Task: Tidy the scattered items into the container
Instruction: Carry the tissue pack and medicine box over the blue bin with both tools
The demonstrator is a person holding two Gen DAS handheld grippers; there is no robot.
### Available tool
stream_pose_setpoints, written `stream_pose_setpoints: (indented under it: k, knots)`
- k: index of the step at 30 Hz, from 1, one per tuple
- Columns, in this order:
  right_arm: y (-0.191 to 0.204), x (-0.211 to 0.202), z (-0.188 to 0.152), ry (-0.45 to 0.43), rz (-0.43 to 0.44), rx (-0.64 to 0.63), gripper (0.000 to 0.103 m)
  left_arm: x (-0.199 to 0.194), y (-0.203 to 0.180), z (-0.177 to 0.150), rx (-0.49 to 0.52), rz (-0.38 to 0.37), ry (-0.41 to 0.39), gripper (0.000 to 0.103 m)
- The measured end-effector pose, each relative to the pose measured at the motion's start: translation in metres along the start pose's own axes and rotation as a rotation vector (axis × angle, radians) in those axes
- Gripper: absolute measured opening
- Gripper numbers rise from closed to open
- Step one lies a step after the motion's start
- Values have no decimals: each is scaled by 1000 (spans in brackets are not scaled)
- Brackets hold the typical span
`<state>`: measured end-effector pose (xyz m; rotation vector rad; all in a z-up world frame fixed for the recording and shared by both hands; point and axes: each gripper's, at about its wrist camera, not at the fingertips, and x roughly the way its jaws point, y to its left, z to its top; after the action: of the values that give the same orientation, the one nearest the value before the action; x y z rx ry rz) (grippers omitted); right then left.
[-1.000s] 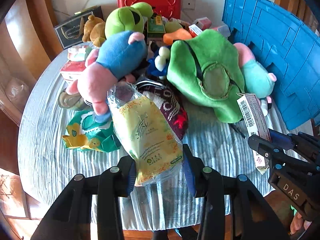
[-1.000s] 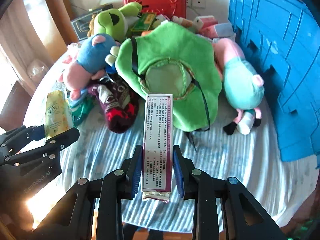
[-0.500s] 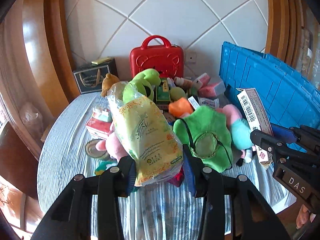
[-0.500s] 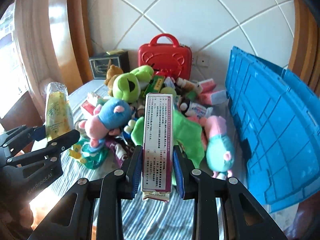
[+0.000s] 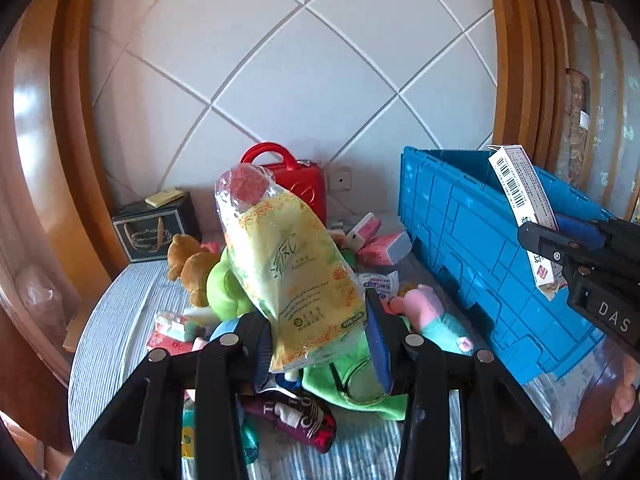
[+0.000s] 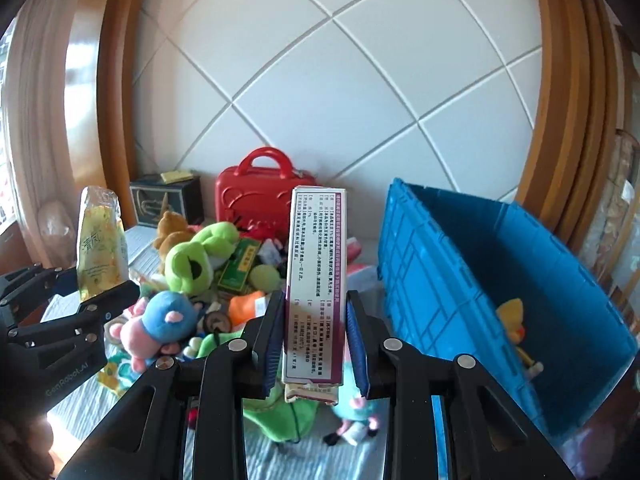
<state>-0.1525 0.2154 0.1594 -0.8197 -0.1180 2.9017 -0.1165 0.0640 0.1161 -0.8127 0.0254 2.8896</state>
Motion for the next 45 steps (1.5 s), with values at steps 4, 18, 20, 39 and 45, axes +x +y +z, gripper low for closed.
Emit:
stream_pose_setpoints:
  k: [4, 18, 20, 39, 45]
  knots:
    - [-56, -9, 21, -44, -39, -4, 29, 2, -52, 35, 34, -60, -42, 40]
    - [-321, 48, 72, 62, -107, -94, 29, 98, -293, 155, 19, -149, 117, 40]
    - [-350, 72, 69, 117, -89, -74, 29, 123, -316, 170, 16, -157, 187, 40]
    - [-415, 307, -102, 935, 85, -83, 29, 362, -398, 60, 27, -105, 1009, 40]
    - [-412, 319, -141, 1051, 87, -113, 28, 371, -408, 30, 97, -84, 1086, 42]
